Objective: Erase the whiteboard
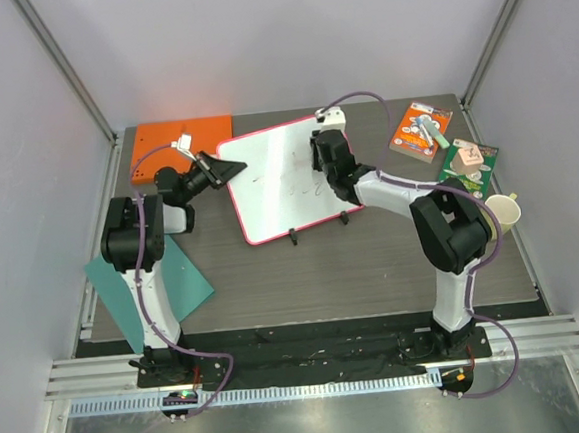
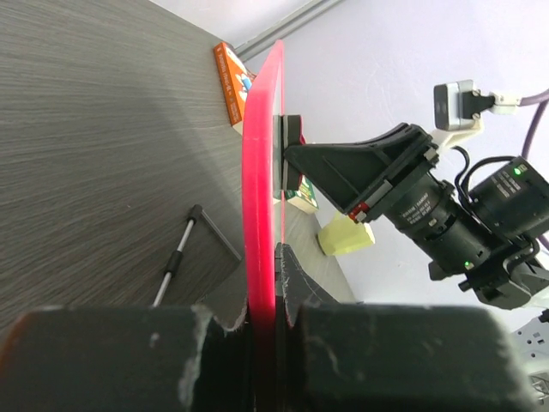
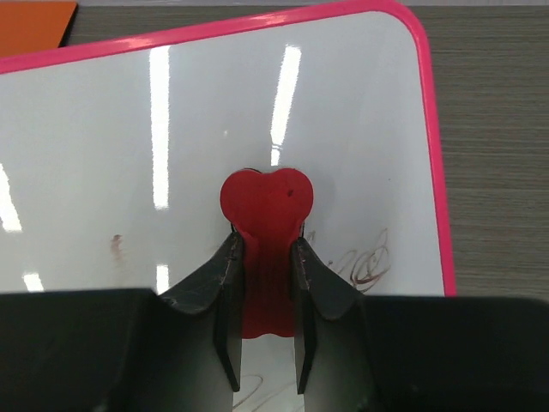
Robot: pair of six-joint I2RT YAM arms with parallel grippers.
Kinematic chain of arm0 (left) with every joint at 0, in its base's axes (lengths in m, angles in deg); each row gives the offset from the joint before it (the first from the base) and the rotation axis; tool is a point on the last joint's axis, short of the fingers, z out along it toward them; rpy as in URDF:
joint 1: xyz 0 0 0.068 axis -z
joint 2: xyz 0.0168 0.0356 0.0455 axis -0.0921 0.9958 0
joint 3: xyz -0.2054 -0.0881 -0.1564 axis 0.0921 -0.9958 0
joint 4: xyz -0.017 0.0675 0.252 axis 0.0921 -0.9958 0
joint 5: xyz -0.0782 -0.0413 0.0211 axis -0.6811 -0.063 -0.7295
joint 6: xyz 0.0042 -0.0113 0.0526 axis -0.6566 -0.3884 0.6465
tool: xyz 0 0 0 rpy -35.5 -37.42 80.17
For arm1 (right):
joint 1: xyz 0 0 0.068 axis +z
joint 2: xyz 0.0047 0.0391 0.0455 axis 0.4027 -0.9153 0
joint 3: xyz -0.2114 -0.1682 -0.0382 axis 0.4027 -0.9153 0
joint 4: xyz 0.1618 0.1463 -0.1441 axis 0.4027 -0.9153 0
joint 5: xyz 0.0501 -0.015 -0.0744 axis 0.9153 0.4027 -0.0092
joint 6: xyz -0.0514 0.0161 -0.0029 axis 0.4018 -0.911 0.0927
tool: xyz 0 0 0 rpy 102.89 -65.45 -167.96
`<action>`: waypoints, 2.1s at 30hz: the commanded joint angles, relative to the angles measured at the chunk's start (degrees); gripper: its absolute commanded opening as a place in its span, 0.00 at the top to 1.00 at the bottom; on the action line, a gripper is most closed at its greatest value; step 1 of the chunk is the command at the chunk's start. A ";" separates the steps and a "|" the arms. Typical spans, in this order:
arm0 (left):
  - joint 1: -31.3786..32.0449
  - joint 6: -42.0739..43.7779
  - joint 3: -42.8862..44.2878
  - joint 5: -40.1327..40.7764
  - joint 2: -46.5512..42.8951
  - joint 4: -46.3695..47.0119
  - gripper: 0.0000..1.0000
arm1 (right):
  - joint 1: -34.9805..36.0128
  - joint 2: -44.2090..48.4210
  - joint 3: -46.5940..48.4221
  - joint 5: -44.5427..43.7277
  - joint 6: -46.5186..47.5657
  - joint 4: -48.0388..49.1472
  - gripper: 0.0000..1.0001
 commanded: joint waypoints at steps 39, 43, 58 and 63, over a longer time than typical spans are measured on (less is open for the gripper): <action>0.18 9.04 -0.30 -2.37 0.39 -0.02 1.00 | 9.90 -12.21 10.26 2.55 5.20 -26.73 0.99; 0.26 9.39 -0.83 -2.28 0.04 0.15 1.00 | 12.98 -11.43 10.35 4.04 5.64 -28.31 0.99; 0.88 12.46 -4.78 0.09 -4.09 2.27 1.00 | 18.26 -11.86 2.98 10.11 6.61 -16.73 0.99; 1.05 13.52 -5.05 0.36 -4.71 0.77 1.00 | 18.69 -12.39 -1.86 10.98 7.39 -8.20 0.99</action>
